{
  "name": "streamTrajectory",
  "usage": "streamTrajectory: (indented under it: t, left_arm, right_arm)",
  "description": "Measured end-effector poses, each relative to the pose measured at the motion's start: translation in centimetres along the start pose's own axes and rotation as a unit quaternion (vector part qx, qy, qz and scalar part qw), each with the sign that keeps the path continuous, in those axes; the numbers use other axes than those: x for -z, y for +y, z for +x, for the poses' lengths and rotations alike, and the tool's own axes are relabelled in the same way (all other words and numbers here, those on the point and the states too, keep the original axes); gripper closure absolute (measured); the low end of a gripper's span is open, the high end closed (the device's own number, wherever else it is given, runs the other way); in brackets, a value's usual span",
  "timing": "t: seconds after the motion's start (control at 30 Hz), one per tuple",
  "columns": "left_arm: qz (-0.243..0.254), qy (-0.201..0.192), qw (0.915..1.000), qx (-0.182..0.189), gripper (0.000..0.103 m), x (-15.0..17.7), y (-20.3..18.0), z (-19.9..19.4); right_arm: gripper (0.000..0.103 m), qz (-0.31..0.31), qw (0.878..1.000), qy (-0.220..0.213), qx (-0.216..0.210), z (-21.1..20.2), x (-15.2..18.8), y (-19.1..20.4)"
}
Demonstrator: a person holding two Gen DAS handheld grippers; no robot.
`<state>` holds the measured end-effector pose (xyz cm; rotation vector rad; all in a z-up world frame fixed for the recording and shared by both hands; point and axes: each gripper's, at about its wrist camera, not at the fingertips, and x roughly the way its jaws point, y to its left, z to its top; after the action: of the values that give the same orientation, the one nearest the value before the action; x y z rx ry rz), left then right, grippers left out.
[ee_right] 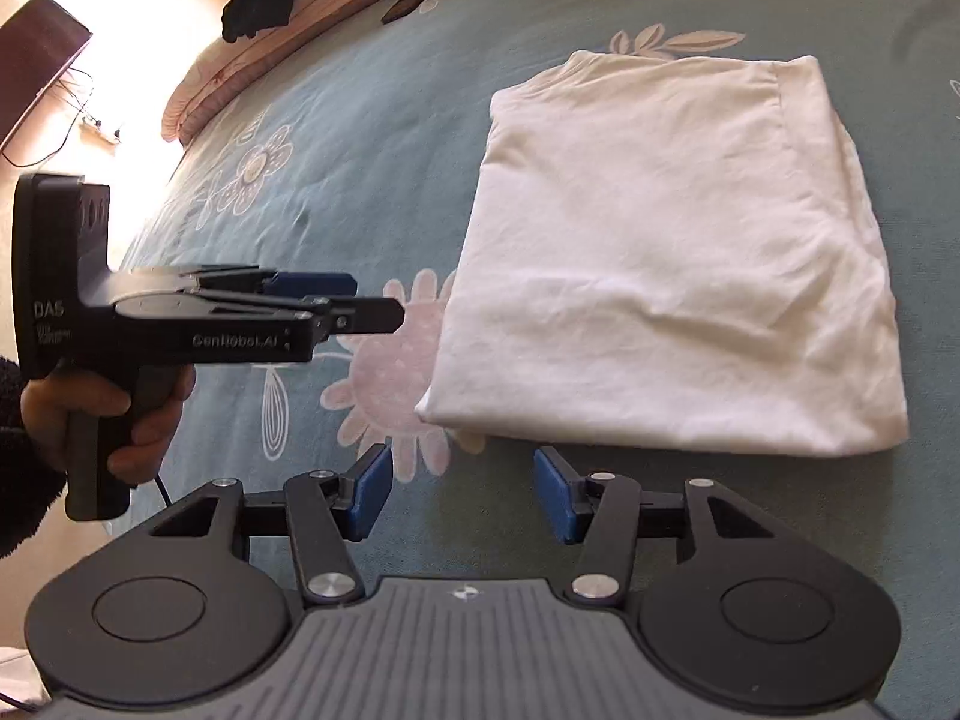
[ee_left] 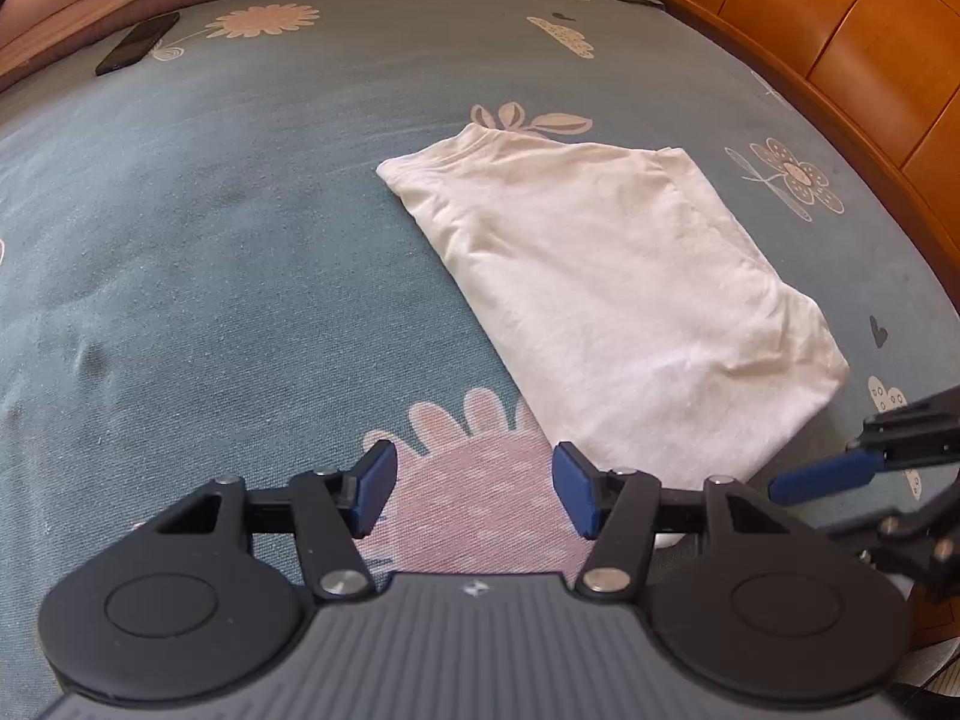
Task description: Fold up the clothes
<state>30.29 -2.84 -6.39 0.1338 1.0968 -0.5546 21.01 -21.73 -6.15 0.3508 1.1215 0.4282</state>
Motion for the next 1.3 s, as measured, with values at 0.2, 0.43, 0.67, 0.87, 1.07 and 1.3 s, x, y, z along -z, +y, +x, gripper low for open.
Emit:
streamTrajectory:
  t: [0.2, 0.43, 0.67, 0.87, 1.07, 1.3]
  left_arm:
    - [0.04, 0.028, 0.9984, 0.027, 0.044, -0.3, 1.2, 2.0]
    - [-0.007, 0.084, 0.9885, 0.125, 0.038, -1.3, 2.9, 3.1]
    - [-0.015, 0.107, 0.9798, 0.168, 0.035, -4.0, 2.2, 4.6]
    - [0.008, 0.118, 0.9772, 0.176, 0.035, -5.0, 0.5, 4.6]
    - [-0.018, 0.079, 0.9849, 0.153, 0.035, -6.1, 1.4, 2.1]
    - [-0.038, 0.056, 0.9666, 0.247, 0.035, -8.3, 0.8, 1.1]
  right_arm:
    - [0.045, -0.09, 0.989, -0.062, 0.102, 3.7, 2.4, 5.0]
    - [0.044, -0.154, 0.967, -0.104, 0.173, 5.8, 3.2, 8.0]
    - [0.04, -0.275, 0.939, -0.097, 0.183, 7.0, 5.9, 10.3]
    - [0.038, -0.324, 0.922, -0.098, 0.19, 7.4, 6.3, 10.7]
    - [0.036, -0.336, 0.926, -0.074, 0.156, 6.0, 6.3, 10.2]
    - [0.037, -0.255, 0.949, -0.075, 0.167, 5.8, 4.7, 9.3]
